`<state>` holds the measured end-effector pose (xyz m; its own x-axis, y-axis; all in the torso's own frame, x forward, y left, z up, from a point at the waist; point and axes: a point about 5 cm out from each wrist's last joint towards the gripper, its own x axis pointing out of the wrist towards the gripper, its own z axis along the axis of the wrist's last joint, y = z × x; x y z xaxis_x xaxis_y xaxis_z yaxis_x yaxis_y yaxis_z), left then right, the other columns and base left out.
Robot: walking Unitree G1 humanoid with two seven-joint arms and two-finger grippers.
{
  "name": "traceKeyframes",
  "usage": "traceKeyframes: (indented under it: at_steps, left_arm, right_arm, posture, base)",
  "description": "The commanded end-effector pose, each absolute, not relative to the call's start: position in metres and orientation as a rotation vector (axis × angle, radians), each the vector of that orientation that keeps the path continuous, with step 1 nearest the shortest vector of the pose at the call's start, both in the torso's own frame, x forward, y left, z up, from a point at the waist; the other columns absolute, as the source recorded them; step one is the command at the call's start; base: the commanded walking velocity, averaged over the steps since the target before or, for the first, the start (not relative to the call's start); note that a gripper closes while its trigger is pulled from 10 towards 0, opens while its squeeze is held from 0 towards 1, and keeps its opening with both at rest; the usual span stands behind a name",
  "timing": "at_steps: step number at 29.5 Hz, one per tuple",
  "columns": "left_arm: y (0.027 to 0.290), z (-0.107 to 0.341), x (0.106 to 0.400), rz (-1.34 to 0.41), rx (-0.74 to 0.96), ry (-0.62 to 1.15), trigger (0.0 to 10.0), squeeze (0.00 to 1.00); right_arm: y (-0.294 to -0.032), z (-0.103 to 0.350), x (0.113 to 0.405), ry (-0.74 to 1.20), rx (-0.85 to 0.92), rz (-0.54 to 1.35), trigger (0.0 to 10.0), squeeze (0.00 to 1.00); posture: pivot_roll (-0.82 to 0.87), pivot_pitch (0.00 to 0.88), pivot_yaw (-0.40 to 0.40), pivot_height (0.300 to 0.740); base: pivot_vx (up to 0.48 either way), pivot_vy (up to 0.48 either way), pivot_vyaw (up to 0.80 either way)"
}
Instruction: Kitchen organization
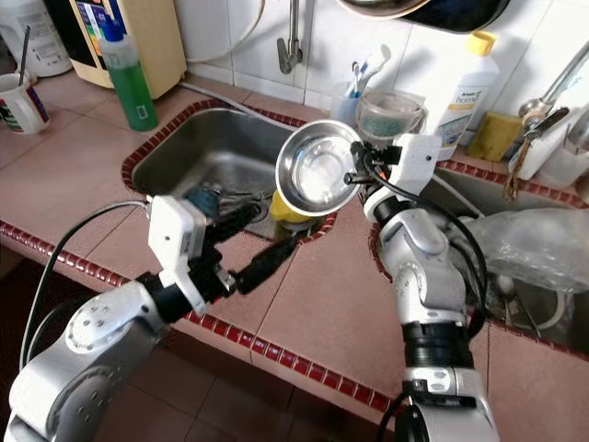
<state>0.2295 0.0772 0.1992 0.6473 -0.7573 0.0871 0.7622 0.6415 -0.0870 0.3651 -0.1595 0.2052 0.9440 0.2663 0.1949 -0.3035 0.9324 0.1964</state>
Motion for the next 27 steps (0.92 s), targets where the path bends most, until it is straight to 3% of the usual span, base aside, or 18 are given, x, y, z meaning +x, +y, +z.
traceKeyframes:
  at_steps: [1,12,27]
  left_arm:
    - [0.076,0.201,0.224,-0.873,-0.118,-0.03,10.0,0.0]
    - [0.078,0.21,0.216,-0.86,-0.127,0.006,10.0,0.0]
    - [0.069,0.216,0.211,-0.862,-0.164,0.029,10.0,0.0]
  right_arm:
    - [-0.156,0.21,0.368,-0.183,0.219,0.309,10.0,0.0]
    - [-0.141,0.212,0.383,-0.175,0.215,0.372,10.0,0.0]
    - [-0.123,0.232,0.401,-0.173,0.216,0.48,10.0,0.0]
  posture:
    - [0.02,0.276,-0.017,0.74]
    - [0.05,0.381,0.006,0.74]
    - [0.05,0.427,-0.005,0.74]
  base:
    - [0.0,0.0,0.0]
    - [0.0,0.0,0.0]
    - [0.0,0.0,0.0]
